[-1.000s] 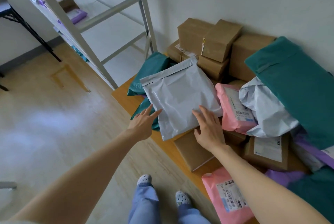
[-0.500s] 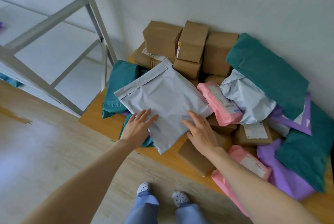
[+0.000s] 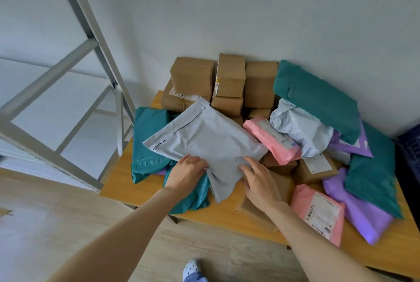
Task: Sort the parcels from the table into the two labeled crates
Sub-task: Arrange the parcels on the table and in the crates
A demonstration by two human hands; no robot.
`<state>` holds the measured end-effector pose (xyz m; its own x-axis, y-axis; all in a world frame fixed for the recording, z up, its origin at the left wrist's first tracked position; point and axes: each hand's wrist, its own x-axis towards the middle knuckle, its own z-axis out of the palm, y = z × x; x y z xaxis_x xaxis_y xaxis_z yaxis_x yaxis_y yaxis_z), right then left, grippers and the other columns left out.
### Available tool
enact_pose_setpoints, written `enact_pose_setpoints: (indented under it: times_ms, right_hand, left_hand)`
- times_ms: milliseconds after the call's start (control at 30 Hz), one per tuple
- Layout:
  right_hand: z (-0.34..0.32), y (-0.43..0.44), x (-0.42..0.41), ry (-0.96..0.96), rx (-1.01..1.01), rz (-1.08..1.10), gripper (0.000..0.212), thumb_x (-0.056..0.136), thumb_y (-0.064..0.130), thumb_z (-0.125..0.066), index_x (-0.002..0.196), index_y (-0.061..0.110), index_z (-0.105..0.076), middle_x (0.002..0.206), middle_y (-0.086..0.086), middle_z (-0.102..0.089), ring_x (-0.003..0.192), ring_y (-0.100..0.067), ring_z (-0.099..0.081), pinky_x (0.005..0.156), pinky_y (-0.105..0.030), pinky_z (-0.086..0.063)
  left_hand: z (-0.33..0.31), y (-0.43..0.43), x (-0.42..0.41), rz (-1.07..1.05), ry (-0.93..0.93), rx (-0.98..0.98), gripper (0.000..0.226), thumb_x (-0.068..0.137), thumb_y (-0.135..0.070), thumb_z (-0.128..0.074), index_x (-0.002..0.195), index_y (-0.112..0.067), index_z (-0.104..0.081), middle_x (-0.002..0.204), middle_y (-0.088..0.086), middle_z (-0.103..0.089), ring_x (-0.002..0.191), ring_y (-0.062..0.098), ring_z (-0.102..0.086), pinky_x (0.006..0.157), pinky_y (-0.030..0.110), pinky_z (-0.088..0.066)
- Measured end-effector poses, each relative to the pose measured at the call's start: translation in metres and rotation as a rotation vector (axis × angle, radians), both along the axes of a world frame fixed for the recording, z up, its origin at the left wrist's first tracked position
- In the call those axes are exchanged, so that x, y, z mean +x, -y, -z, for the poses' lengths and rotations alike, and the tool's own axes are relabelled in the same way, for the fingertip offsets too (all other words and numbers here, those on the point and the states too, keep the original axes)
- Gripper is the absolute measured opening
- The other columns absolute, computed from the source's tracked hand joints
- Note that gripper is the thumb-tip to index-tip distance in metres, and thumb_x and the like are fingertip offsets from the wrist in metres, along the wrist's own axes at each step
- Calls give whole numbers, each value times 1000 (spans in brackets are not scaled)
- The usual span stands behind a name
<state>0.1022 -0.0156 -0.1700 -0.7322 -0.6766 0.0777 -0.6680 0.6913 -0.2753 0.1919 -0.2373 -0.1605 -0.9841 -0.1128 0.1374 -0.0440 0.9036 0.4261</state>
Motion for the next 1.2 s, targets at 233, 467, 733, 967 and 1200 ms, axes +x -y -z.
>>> enact_pose_setpoints:
  times_ms: [233,467,733,967,1200]
  right_hand:
    - [-17,-5,7,35,-38,68,53,92,18,-60,142,19,-42,152,-4,-34,140,-19,-34,114,-29,-28]
    - [-50,7,-6,47,-332,107,34,88,10,-66,122,10,-61,131,-6,-58,124,-22,-53,104,-33,-45]
    - [-96,21,-8,66,-528,154,24,96,20,-59,117,10,-61,108,-6,-68,99,-20,-64,73,-21,-45]
    - [-144,36,5,192,-653,83,20,97,16,-57,114,8,-57,108,-7,-66,102,-22,-61,81,-34,-51]
    - [-189,52,8,327,-821,84,16,91,16,-66,104,15,-55,97,4,-64,91,-14,-61,76,-25,-49]
  left_hand:
    - [-47,-14,-3,43,-150,-25,15,94,-8,-57,104,-6,-69,97,8,-72,92,31,-63,84,34,-46]
    - [-98,-22,-3,14,-221,-73,17,96,-11,-55,104,-2,-69,98,11,-71,92,32,-63,75,39,-51]
    - [-142,-10,17,-169,-222,-59,24,99,-29,-50,111,-12,-63,99,9,-70,88,30,-63,71,44,-52]
    - [-181,13,33,-237,-203,-86,47,89,-25,-68,133,-18,-53,116,9,-68,97,32,-63,79,37,-49]
    - [-205,32,33,-286,-167,-13,52,78,-32,-78,123,-20,-57,101,5,-70,90,29,-63,77,36,-48]
